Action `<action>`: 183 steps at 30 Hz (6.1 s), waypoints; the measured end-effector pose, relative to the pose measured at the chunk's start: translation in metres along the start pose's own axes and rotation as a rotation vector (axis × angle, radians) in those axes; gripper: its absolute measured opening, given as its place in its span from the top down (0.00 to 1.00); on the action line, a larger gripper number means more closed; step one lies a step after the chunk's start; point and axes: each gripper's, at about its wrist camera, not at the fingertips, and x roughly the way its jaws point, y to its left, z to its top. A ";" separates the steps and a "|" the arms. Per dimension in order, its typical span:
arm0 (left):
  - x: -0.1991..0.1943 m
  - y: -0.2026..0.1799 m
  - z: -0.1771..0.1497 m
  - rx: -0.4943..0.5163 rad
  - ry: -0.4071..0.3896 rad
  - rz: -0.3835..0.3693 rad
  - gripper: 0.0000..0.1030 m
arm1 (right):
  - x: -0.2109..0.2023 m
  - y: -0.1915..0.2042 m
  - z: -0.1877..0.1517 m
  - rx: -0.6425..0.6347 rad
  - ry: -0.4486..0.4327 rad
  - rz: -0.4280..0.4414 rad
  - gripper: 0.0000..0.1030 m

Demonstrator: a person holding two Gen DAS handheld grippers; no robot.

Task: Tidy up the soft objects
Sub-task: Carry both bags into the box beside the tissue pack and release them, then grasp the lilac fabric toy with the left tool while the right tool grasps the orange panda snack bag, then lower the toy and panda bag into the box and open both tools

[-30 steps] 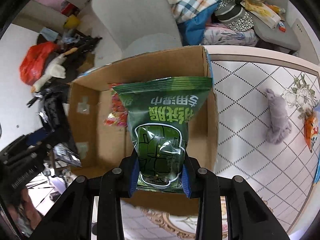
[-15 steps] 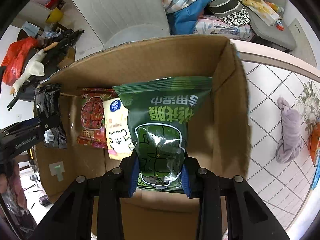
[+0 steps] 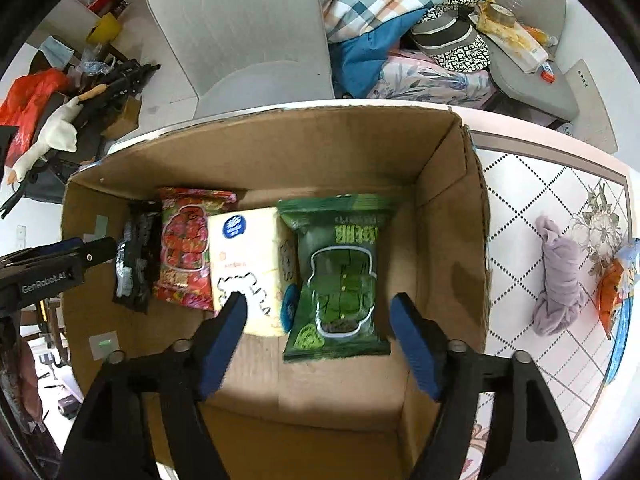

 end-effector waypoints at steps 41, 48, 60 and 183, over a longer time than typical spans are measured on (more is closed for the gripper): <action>-0.166 -0.053 -0.217 -0.061 -0.368 -0.016 0.01 | -0.176 -0.008 -0.198 -0.096 -0.281 0.037 0.00; -0.187 -0.105 -0.214 -0.010 -0.440 -0.020 0.01 | -0.193 -0.065 -0.205 -0.035 -0.368 0.133 0.00; -0.153 -0.285 -0.152 0.228 -0.313 -0.114 0.01 | -0.193 -0.281 -0.189 0.246 -0.297 0.014 0.00; -0.078 -0.018 -0.160 -0.117 -0.161 -0.017 0.04 | -0.072 0.038 -0.132 -0.167 -0.101 -0.022 0.00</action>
